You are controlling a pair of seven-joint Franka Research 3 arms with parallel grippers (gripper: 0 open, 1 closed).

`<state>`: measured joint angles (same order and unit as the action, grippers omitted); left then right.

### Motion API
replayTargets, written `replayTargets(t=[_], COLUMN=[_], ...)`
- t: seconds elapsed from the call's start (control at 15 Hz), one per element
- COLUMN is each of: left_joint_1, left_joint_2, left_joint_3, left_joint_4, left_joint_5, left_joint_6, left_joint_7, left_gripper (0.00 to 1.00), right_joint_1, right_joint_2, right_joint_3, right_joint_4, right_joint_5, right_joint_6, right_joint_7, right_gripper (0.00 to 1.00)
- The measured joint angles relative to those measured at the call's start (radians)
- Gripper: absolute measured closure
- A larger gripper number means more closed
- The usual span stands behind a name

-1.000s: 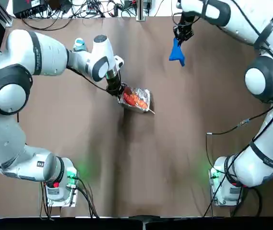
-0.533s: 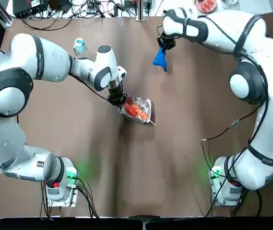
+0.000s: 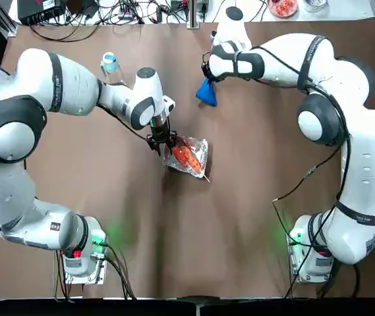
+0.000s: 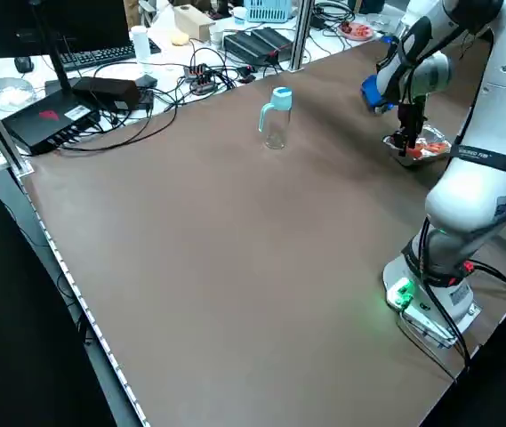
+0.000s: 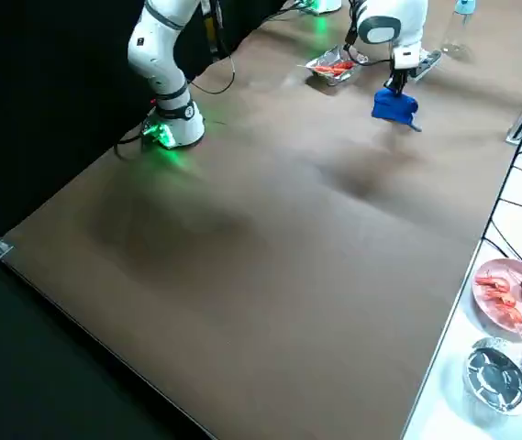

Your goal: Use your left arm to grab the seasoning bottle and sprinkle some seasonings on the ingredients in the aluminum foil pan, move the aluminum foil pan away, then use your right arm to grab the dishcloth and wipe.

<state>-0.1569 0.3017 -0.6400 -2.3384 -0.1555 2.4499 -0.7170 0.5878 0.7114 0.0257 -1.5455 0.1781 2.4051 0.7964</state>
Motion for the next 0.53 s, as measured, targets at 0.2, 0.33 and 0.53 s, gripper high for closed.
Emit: replayTargets(t=[0.2,0.33,0.53], left_joint_1=[0.012,0.016,0.037], left_joint_2=[-0.003,-0.007,-0.008], left_joint_3=[0.004,0.025,0.072], left_joint_4=[0.035,0.087,0.201], left_joint_5=[0.0,0.028,0.138], left_joint_6=[0.001,-0.023,-0.127], left_joint_7=[0.0,0.002,0.005], left_gripper=[0.1,0.0,0.0], right_joint_1=[0.007,0.026,0.053], right_joint_2=[0.028,0.053,0.091], right_joint_3=[0.0,0.0,0.0], right_joint_4=[0.006,0.007,0.014], right_joint_5=[0.0,0.0,0.0], right_joint_6=[0.052,0.125,0.168], right_joint_7=[0.024,0.067,0.105], right_gripper=[0.94,0.94,0.94])
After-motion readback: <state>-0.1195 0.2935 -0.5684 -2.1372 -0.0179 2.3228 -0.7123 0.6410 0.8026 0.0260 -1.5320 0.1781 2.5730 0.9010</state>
